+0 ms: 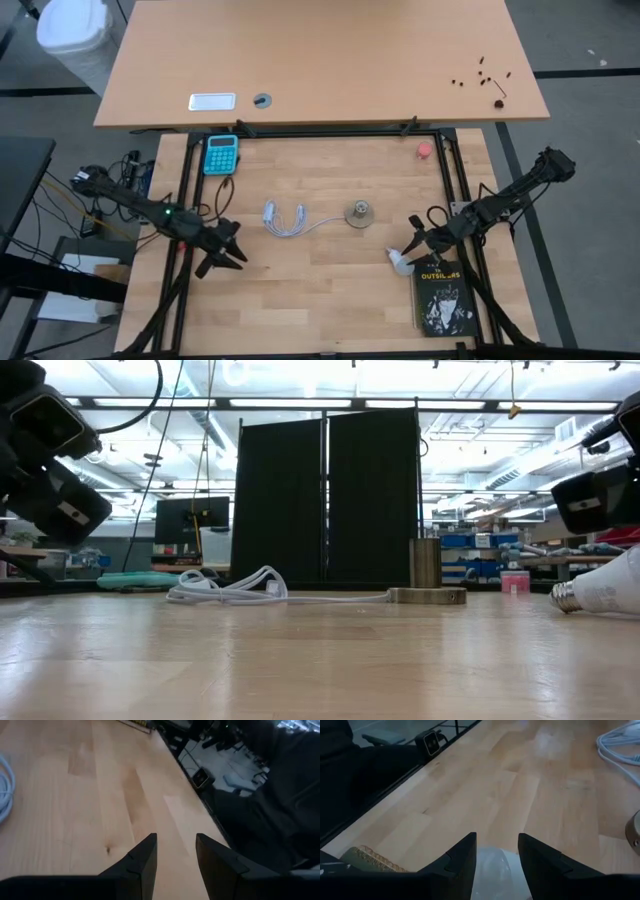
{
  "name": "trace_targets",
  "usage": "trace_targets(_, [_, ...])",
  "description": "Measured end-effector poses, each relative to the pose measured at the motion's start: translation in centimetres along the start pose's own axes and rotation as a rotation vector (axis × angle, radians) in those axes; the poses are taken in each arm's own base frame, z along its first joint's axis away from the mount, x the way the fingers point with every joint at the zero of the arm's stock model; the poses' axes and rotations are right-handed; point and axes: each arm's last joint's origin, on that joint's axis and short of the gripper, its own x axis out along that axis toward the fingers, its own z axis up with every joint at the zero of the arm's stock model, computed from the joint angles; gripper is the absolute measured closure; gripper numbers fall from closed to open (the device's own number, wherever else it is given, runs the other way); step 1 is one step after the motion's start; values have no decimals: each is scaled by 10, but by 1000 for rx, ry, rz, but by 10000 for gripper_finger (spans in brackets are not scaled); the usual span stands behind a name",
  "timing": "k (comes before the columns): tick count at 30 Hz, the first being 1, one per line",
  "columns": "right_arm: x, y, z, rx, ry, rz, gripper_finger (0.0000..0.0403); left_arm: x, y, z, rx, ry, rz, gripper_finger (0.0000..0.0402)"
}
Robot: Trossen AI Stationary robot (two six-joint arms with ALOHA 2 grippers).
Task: Screw lightbulb
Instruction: Return to Home Position
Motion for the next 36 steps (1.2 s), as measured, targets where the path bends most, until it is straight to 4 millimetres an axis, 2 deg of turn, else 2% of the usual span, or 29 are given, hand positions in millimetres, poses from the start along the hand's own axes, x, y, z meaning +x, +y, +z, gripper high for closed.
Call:
trace_targets(6, [-4, -2, 5, 13, -67, -13, 247, -6, -3, 4, 8, -67, -29, 262])
trace_targets(12, [-15, -9, 16, 38, -217, -56, 247, -8, -3, 7, 10, -97, -36, 262])
trace_targets(26, [-38, -28, 30, 81, -479, -246, 247, -19, 16, 22, -30, -284, 140, 262])
trace_targets(36, [-40, -38, 29, 103, -481, -353, 247, -29, 15, 29, -15, -411, 152, 262])
